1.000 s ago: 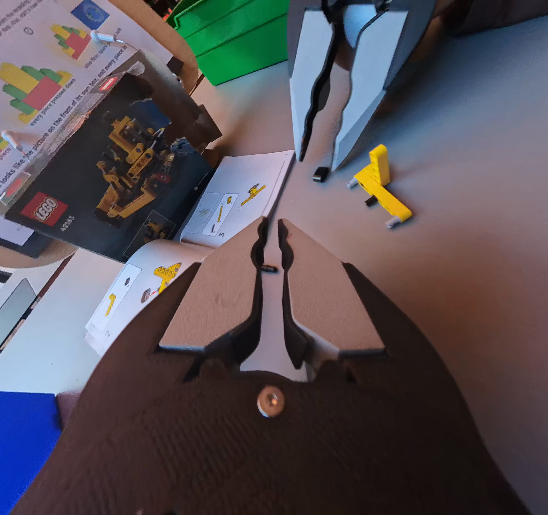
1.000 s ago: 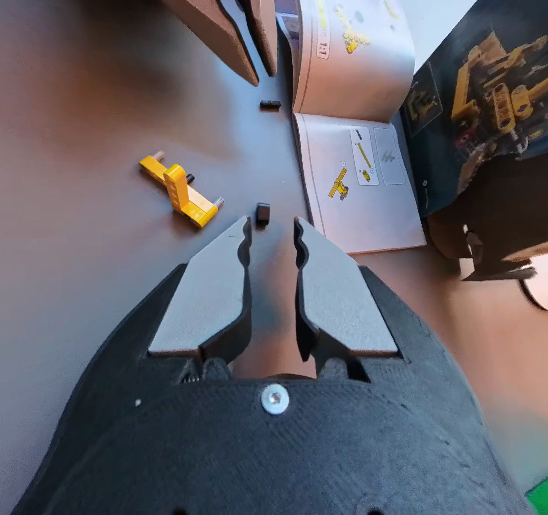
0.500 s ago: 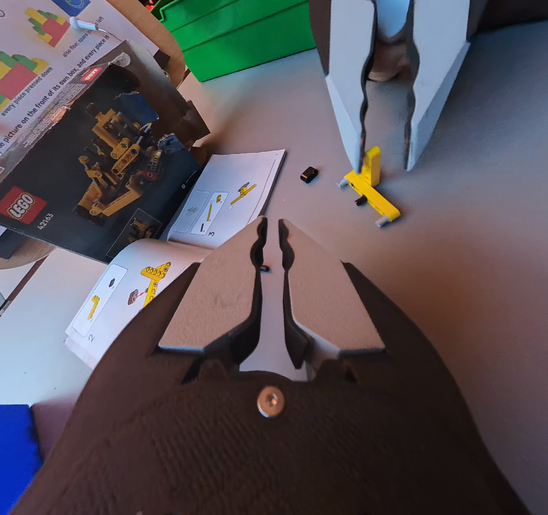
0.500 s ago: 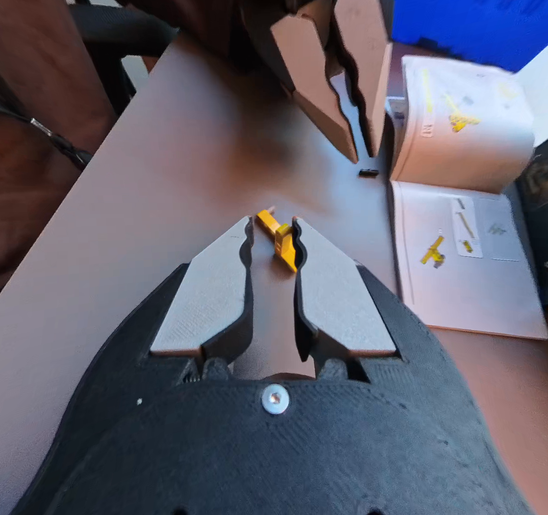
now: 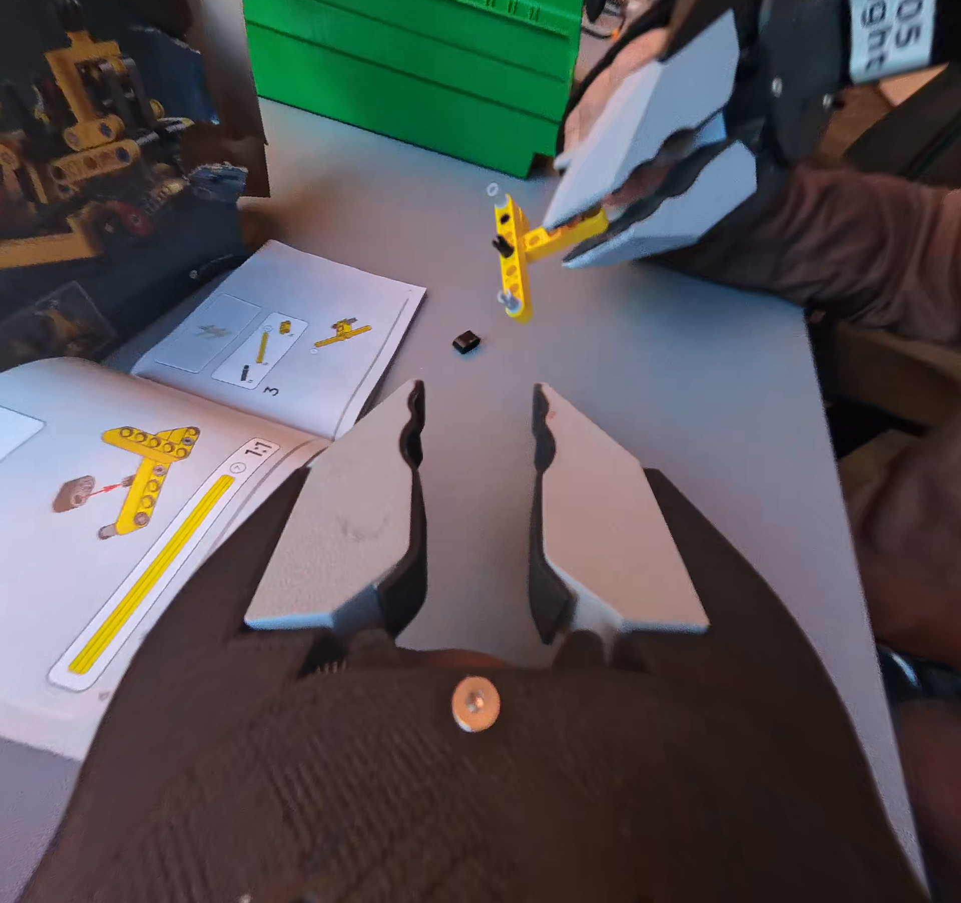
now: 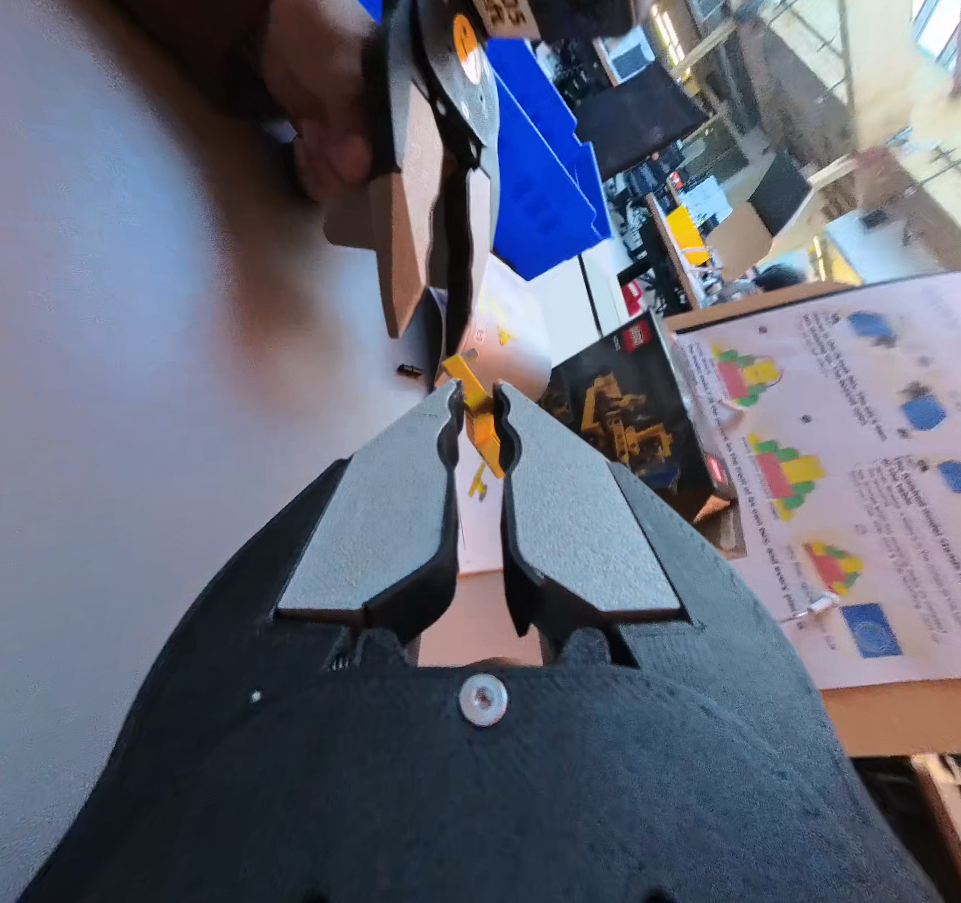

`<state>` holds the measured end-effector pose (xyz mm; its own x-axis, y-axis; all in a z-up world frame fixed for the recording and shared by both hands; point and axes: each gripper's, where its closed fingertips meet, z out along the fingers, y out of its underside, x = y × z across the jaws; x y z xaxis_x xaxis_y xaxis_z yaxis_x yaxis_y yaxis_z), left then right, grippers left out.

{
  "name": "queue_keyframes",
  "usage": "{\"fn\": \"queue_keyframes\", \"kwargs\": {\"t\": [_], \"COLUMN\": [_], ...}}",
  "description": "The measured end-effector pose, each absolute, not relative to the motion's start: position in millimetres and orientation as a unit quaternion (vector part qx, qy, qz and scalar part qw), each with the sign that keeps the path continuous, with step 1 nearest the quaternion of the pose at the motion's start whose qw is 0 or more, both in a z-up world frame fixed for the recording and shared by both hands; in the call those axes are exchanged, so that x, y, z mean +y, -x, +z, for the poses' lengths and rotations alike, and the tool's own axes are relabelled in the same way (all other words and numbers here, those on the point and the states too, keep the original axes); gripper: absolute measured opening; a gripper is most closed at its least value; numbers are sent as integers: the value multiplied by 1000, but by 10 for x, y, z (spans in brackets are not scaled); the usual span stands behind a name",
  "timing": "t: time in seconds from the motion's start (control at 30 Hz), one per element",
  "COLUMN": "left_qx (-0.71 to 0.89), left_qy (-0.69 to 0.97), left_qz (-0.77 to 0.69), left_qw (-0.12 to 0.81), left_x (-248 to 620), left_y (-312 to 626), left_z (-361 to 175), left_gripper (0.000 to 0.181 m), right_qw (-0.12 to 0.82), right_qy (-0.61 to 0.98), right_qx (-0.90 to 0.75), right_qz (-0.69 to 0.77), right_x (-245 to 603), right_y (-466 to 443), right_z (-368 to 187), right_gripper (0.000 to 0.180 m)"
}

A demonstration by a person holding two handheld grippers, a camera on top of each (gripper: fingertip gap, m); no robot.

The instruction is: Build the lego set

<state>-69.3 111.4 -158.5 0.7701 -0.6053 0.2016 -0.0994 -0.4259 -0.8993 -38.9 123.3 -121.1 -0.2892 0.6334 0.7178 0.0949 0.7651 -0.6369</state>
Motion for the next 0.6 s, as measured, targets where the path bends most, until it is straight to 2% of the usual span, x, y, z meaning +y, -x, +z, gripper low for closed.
{"fn": "queue_keyframes", "kwargs": {"t": [0.23, 0.3, 0.33, 0.5, 0.6], "left_qx": [202, 205, 200, 193, 199], "left_qy": [770, 752, 750, 748, 774], "left_qz": [-338, -364, -366, -375, -323], "left_qw": [502, 511, 514, 512, 508], "left_x": [1081, 1040, 1045, 1044, 1089], "left_y": [524, 479, 487, 502, 608], "left_z": [-1430, -1354, -1344, -1334, -1436], "left_gripper": [32, 12, 8, 7, 5], "right_qw": [577, 582, 585, 563, 537], "right_qy": [219, 213, 208, 204, 214], "right_qx": [-743, -744, -743, -757, -764], "right_qz": [258, 249, 249, 263, 285], "right_x": [1022, 1006, 992, 952, 942], "right_y": [483, 496, 491, 457, 427], "right_z": [-1174, -1183, -1173, -1232, -1260], "right_gripper": [8, 8, 8, 9, 12]}}
